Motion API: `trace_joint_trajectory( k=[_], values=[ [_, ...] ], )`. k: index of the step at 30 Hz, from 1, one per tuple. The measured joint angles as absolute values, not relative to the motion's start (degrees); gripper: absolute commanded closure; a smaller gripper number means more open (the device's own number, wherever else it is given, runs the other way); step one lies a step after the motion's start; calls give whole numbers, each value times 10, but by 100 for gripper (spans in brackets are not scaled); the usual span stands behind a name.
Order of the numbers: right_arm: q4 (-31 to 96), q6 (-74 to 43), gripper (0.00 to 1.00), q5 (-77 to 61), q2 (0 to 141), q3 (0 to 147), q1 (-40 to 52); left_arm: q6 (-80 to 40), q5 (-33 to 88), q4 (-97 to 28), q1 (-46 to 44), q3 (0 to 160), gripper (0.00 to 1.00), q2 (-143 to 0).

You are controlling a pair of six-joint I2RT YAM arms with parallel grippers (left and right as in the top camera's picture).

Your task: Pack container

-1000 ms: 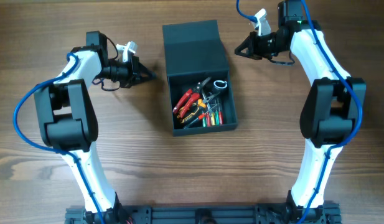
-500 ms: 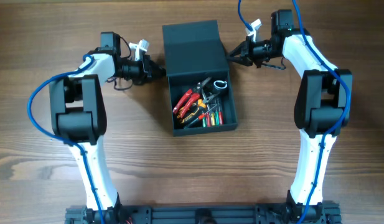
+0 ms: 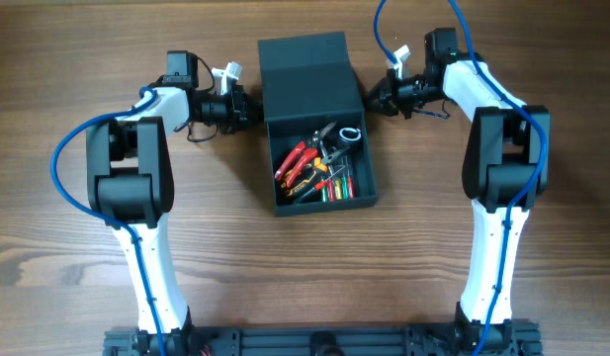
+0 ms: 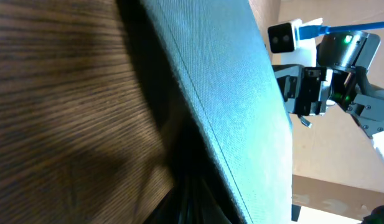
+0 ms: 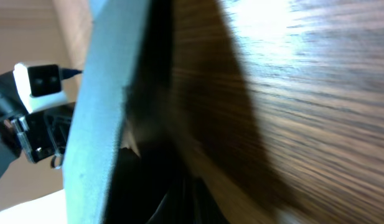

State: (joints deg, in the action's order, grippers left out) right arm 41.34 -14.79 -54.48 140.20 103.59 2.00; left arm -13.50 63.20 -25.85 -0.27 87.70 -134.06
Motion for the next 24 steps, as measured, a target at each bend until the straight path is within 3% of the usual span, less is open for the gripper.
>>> trace_joint_trajectory(
  k=[18,24],
  values=[
    [421,-100,96,-616,1402,1123,29,-146,692,-246,-3,884,96,-1340],
    [502,-60,96,-608,1404,1170,29,-148,686,-272,-3,884,96,-1304]
  ],
)
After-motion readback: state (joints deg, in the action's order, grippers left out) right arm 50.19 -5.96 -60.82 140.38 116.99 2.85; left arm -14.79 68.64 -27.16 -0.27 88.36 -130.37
